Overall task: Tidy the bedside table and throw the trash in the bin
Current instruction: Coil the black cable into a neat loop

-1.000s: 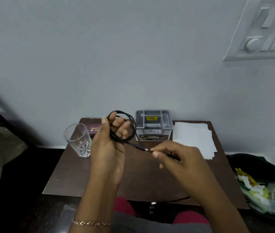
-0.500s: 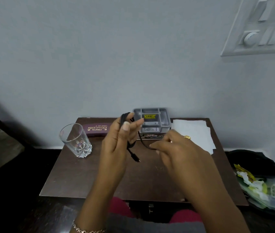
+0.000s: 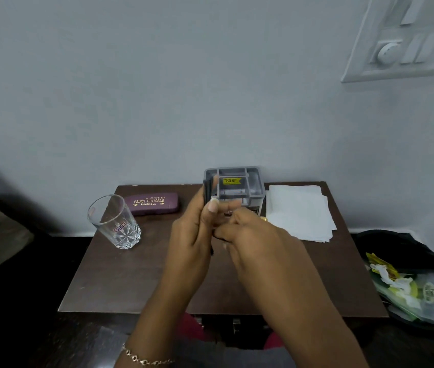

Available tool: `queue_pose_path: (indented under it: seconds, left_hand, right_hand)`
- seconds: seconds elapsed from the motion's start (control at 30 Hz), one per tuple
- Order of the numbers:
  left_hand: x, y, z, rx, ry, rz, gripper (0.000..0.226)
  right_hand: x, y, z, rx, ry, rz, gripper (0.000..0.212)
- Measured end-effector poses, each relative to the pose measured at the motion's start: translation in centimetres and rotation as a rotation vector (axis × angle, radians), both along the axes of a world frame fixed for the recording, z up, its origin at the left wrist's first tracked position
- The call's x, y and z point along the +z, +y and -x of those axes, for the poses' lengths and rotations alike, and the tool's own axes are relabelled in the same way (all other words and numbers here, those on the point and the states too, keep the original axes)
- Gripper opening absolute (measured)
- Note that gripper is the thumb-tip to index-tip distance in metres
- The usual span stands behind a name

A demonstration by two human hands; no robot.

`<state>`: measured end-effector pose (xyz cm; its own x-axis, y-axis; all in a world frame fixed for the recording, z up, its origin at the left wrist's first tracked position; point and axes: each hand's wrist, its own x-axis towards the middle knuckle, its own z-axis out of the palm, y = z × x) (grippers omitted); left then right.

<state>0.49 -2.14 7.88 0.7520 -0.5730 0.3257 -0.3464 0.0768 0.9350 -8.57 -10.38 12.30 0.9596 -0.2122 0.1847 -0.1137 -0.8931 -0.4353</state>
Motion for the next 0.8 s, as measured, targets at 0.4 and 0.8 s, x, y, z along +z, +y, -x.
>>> queue_pose_path:
  seconds: [0.4, 0.8]
  left_hand:
    - [0.6, 0.9, 0.6, -0.428, 0.57, -0.242, 0.062]
    - [-0.3, 0.0, 0.1, -0.294, 0.975, 0.468, 0.04]
  right_hand:
    - [-1.5, -2.5, -0.2, -0.309, -0.383, -0.258, 0.008]
    - [-5.2, -1.4, -1.3, -0.305, -0.225, -1.173, 0.038]
